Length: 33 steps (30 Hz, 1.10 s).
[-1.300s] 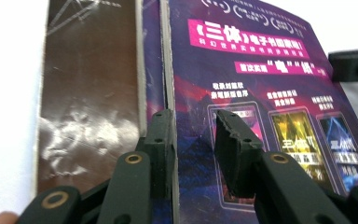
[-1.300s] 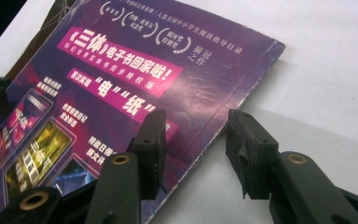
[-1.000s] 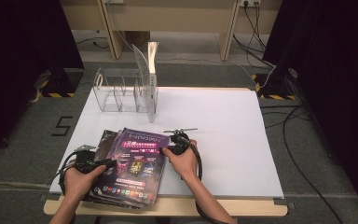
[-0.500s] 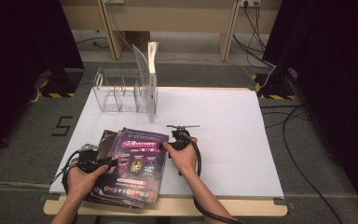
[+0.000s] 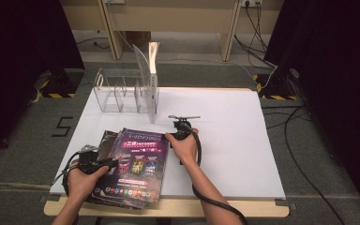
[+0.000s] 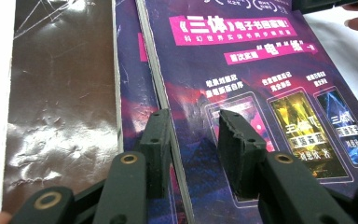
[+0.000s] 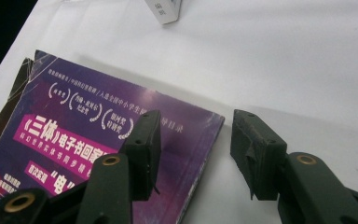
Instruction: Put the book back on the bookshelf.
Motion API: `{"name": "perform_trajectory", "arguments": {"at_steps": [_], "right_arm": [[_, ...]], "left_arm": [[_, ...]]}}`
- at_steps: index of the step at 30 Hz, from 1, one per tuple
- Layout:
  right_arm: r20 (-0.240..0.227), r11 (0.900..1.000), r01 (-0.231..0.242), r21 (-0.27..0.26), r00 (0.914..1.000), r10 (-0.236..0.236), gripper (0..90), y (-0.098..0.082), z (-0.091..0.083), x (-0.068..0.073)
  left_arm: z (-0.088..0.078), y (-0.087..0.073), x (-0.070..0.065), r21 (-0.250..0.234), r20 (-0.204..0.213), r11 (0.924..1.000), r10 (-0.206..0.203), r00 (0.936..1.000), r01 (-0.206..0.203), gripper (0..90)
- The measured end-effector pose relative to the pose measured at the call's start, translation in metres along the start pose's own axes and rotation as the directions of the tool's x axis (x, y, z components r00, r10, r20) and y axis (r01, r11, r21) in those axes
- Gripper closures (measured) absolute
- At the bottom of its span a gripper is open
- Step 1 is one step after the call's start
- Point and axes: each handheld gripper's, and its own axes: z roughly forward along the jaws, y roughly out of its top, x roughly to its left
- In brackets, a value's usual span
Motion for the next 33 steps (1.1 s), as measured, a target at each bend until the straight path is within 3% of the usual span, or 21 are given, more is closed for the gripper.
{"name": "perform_trajectory", "arguments": {"at_steps": [6,7,14,17,18,19,20,21,22,23,24,26,27,28,33], "right_arm": [[-0.008,1.000,-0.003,-0.006,1.0000,0.003,53.2,0.000,0.002,0.002],[-0.020,0.999,-0.040,-0.012,0.9990,0.040,55.0,-0.001,0.002,0.000],[-0.062,0.995,-0.091,-0.031,0.9941,0.089,60.3,-0.001,-0.005,-0.004],[-0.154,0.992,-0.122,-0.042,0.9815,0.114,64.6,0.002,-0.013,-0.005],[-0.208,0.990,-0.136,-0.025,0.9698,0.128,66.2,0.002,-0.013,-0.005],[-0.279,0.987,-0.162,0.006,0.9474,0.157,65.5,0.001,-0.011,-0.003],[-0.285,0.987,-0.159,0.027,0.9450,0.160,64.1,0.000,-0.009,0.002],[-0.285,0.987,-0.159,0.027,0.9450,0.160,64.1,0.000,-0.009,0.002],[-0.154,0.999,-0.041,-0.004,0.9873,0.040,62.9,-0.001,-0.008,0.012],[-0.154,0.999,-0.041,-0.004,0.9873,0.040,62.9,-0.001,-0.008,0.012],[-0.150,0.997,-0.070,-0.016,0.9864,0.067,60.4,0.002,-0.007,0.009],[-0.069,0.999,-0.037,-0.039,0.9970,0.034,58.1,0.007,-0.009,0.006],[-0.069,0.999,-0.037,-0.039,0.9970,0.034,58.1,0.007,-0.009,0.006],[-0.057,0.997,-0.064,-0.029,0.9964,0.063,56.9,0.011,-0.008,-0.001],[-0.036,0.999,-0.048,-0.010,0.9982,0.048,54.3,0.014,0.002,-0.005]], "left_arm": [[0.000,0.000,-0.001,0.003,-0.005,1.0000,-0.002,1.0000,0.002,64.3],[0.000,0.000,-0.001,0.001,-0.010,1.0000,0.001,0.9999,-0.001,64.3],[0.001,0.000,-0.003,0.003,-0.020,1.0000,0.004,0.9998,-0.004,64.8],[0.001,0.000,-0.003,0.003,-0.024,1.0000,0.006,0.9997,-0.006,64.5],[0.001,0.000,-0.004,0.002,-0.022,1.0000,0.007,0.9997,-0.007,64.5],[0.001,0.000,-0.005,0.006,-0.027,0.9999,0.013,0.9995,-0.013,64.5],[0.001,0.000,-0.005,0.006,-0.027,0.9999,0.013,0.9995,-0.013,64.5],[0.001,0.000,-0.005,0.005,-0.028,0.9999,0.012,0.9995,-0.012,64.5],[0.001,-0.001,-0.005,-0.007,-0.023,1.0000,0.005,0.9997,-0.005,64.5],[0.001,-0.001,-0.005,-0.007,-0.023,1.0000,0.005,0.9997,-0.005,64.5],[0.001,-0.001,-0.005,-0.007,-0.026,0.9999,0.008,0.9996,-0.008,64.5],[0.001,-0.001,-0.005,-0.004,-0.023,0.9999,0.011,0.9997,-0.011,64.5],[0.001,-0.001,-0.005,-0.004,-0.023,0.9999,0.011,0.9997,-0.011,64.5],[0.001,0.000,-0.005,0.000,-0.027,1.0000,0.010,0.9996,-0.010,64.5],[0.003,0.002,-0.004,0.001,-0.023,0.9999,0.014,0.9996,-0.014,63.1]]}}
